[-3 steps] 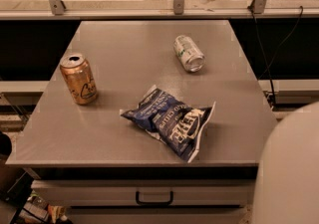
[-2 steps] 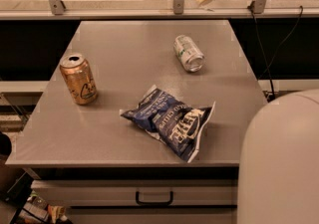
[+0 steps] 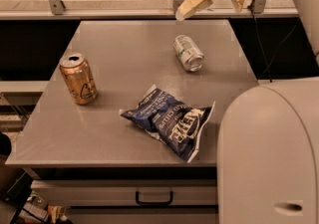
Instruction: Place 7up can upright
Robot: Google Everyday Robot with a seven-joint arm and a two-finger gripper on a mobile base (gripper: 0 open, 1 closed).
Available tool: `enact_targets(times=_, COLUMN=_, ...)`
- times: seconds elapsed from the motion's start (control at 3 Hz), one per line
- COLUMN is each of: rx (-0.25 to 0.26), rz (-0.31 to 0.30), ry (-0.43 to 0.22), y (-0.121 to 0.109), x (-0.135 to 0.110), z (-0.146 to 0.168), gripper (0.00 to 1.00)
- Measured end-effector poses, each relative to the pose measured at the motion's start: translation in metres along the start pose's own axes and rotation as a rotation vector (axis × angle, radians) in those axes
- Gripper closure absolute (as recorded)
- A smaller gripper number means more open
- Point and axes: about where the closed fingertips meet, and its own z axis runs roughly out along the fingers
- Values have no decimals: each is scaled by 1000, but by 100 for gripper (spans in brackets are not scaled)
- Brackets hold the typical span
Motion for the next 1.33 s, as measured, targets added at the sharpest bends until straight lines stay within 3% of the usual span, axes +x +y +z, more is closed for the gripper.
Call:
enact_targets(times=0.67, rx=47, rz=32, ry=127, y=26, x=7, z=28, gripper=0)
enact_targets(times=1.0, rx=52, rz=41, ry=152, y=33, x=6, z=53, gripper=0)
enact_targets(times=1.33, rx=52, rz=39, ry=133, y=33, x=1, z=57, gripper=0)
